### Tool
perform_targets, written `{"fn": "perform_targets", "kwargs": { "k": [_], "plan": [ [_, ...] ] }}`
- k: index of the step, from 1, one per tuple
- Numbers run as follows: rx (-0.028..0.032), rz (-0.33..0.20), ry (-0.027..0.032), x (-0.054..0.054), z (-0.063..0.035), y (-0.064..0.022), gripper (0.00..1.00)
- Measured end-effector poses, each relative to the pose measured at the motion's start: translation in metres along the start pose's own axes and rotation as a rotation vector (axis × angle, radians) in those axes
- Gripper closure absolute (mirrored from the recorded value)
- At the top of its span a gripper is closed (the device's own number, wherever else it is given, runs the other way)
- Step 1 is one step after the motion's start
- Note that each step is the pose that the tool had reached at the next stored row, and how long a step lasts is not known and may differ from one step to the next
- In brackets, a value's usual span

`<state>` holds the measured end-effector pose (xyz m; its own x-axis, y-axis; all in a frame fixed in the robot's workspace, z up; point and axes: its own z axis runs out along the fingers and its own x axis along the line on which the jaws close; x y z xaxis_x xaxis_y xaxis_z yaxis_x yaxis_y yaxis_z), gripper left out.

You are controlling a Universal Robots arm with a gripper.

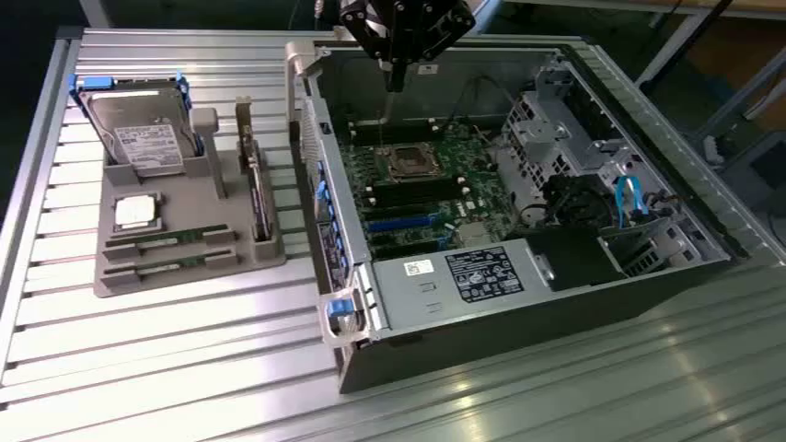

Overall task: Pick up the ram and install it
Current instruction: 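Reach for the ram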

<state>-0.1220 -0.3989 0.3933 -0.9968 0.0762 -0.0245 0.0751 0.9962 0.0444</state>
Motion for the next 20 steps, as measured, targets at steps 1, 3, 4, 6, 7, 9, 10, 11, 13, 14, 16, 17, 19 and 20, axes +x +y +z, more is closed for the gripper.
{"fn": "perform_targets", "kwargs": {
  "k": [1, 3, 4, 6, 7, 9, 10, 11, 13, 14, 16, 17, 19, 20],
  "plan": [
    [0.0000, 0.000, 0.0000, 0.000, 0.0000, 0.0000, 0.90],
    [0.0000, 0.000, 0.0000, 0.000, 0.0000, 0.0000, 0.90],
    [0.0000, 0.000, 0.0000, 0.000, 0.0000, 0.0000, 0.90],
    [0.0000, 0.000, 0.0000, 0.000, 0.0000, 0.0000, 0.90],
    [0.0000, 0.000, 0.0000, 0.000, 0.0000, 0.0000, 0.90],
    [0.0001, 0.000, 0.0000, 0.000, 0.0000, 0.0000, 0.90],
    [0.0000, 0.000, 0.0000, 0.000, 0.0000, 0.0000, 0.90],
    [0.0000, 0.000, 0.0000, 0.000, 0.0000, 0.0000, 0.90],
    [0.0000, 0.000, 0.0000, 0.000, 0.0000, 0.0000, 0.90],
    [0.0000, 0.000, 0.0000, 0.003, -0.0001, -0.0003, 0.90],
    [0.0000, 0.000, 0.0000, 0.011, -0.0003, -0.0008, 0.90],
    [0.0000, 0.000, 0.0000, 0.014, -0.0004, -0.0011, 0.90],
    [0.0001, 0.000, 0.0000, 0.023, -0.0007, -0.0017, 0.90],
    [0.0000, 0.000, 0.0000, 0.025, -0.0007, -0.0019, 0.90]
  ]
}}
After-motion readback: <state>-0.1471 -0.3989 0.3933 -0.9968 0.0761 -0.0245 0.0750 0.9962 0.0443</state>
